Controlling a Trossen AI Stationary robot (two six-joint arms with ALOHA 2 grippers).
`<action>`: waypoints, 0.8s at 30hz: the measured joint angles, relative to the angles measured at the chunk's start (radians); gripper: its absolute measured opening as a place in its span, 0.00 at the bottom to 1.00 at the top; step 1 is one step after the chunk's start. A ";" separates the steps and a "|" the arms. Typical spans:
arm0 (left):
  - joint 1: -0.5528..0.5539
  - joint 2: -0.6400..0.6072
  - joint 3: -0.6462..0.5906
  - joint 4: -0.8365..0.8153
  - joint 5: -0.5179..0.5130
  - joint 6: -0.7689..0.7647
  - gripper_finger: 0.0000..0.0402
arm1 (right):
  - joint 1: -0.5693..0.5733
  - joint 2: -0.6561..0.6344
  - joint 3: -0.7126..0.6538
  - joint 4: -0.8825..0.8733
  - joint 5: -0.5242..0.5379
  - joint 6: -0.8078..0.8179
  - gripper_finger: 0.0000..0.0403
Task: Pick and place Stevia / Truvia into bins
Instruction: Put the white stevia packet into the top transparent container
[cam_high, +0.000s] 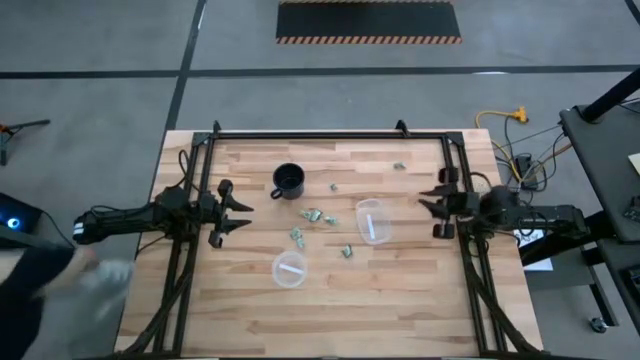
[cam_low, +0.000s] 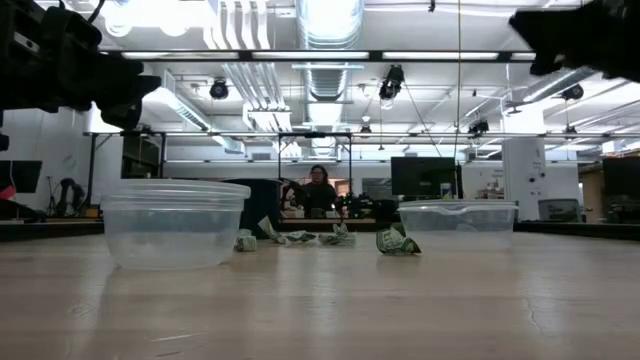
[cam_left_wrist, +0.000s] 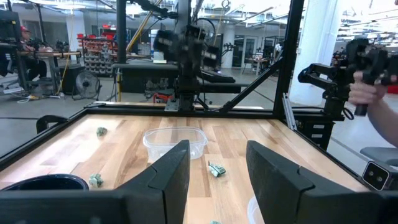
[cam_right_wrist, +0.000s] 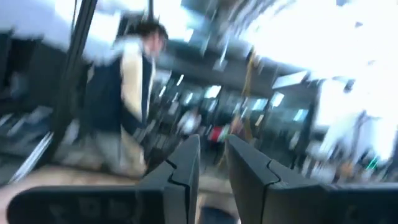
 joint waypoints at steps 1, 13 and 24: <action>0.000 0.000 0.000 0.000 0.000 0.000 0.35 | 0.000 0.000 0.000 0.059 0.015 -0.023 0.17; 0.000 0.000 0.000 0.000 0.000 0.000 0.35 | 0.000 0.000 0.000 0.544 0.206 -0.250 0.17; 0.000 0.000 0.000 0.000 0.000 0.000 0.35 | 0.000 0.013 0.035 0.580 0.372 -0.374 0.17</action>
